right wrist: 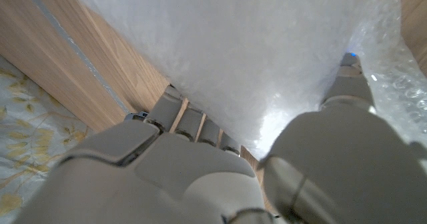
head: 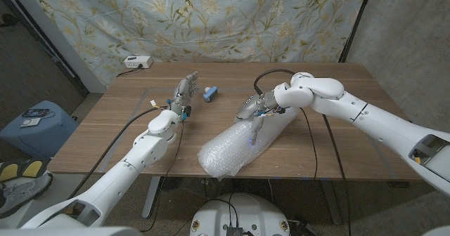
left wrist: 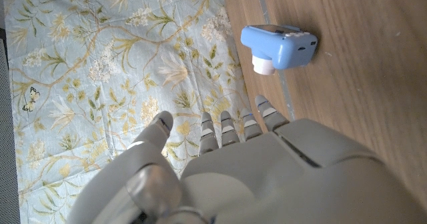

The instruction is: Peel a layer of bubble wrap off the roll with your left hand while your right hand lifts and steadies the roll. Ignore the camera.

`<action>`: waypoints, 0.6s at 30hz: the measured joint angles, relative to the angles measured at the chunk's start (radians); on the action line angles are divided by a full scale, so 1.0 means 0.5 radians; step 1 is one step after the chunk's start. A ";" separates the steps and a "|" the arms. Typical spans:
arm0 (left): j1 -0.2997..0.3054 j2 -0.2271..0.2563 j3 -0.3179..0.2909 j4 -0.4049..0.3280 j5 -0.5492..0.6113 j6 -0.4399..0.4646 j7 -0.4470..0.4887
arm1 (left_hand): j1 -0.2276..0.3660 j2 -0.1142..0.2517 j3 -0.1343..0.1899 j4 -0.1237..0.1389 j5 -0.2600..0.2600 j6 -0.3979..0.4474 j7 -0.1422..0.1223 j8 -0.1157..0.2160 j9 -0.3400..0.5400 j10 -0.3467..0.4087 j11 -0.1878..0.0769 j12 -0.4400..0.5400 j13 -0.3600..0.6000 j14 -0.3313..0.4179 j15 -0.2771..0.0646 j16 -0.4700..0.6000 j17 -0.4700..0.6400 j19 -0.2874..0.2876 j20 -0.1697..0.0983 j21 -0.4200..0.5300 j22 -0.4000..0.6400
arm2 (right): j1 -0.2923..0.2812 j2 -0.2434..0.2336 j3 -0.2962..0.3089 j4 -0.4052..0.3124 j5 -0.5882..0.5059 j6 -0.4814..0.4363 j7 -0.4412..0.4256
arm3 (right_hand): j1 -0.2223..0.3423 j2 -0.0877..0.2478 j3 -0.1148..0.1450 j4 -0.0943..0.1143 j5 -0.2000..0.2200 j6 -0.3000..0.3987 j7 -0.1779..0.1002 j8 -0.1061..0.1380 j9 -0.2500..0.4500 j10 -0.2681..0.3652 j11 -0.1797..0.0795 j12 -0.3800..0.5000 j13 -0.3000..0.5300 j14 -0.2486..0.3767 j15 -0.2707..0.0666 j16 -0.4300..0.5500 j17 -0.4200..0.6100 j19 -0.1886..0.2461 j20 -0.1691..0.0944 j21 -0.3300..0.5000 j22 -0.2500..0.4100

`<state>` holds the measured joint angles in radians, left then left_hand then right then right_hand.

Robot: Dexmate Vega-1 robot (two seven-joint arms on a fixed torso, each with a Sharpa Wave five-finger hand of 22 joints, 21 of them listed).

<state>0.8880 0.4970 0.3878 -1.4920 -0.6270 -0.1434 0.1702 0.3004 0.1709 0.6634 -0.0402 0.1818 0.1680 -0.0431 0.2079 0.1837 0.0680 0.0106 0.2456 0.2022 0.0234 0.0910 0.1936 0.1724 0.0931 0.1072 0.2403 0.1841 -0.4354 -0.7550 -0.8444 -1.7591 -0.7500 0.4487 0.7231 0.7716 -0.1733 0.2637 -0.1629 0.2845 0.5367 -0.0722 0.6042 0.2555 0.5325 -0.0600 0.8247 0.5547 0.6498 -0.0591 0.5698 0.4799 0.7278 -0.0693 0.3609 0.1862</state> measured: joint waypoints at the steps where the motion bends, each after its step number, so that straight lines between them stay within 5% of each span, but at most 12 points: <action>1: 0.000 0.000 0.000 0.000 0.000 0.000 0.000 | 0.000 0.000 0.000 0.000 0.000 0.003 0.003 0.000 0.000 0.000 0.000 0.000 0.000 0.000 0.000 0.000 0.000 0.000 0.000 0.000 0.000 | -0.001 0.000 0.001 0.002 0.002 0.007 -0.018 | 0.013 -0.013 0.000 0.000 -0.007 0.035 -0.005 0.000 -0.005 0.019 -0.001 0.001 0.000 0.027 -0.001 0.000 0.000 0.015 -0.008 0.004 0.000; 18: -0.009 -0.002 -0.003 0.004 -0.007 0.009 -0.009 | 0.008 0.008 -0.009 -0.008 0.000 0.025 0.004 0.000 0.000 0.022 0.000 0.000 0.000 0.000 0.000 0.000 0.000 0.011 -0.011 0.000 0.000 | -0.049 -0.019 0.080 0.049 0.180 -0.015 -0.133 | 0.105 -0.105 0.000 0.000 -0.068 0.265 0.064 0.088 -0.061 0.293 -0.006 0.047 -0.084 0.361 -0.066 0.028 0.083 0.208 -0.064 0.109 0.015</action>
<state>0.8835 0.4961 0.3861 -1.4897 -0.6307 -0.1388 0.1654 0.3043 0.1748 0.6591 -0.0443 0.1818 0.1806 -0.0412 0.2079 0.1837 0.0788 0.0106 0.2455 0.2021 0.0233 0.0910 0.1936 0.1725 0.0984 0.1018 0.2403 0.1841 -0.4601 -0.7647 -0.8045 -1.7346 -0.6598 0.4411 0.6567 0.8242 -0.2259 0.2637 -0.1628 0.2505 0.6695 -0.0400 0.6482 0.2252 0.6791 -0.0631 0.8480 0.5127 0.8303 -0.0919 0.5838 0.5216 0.8318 -0.1012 0.4153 0.1936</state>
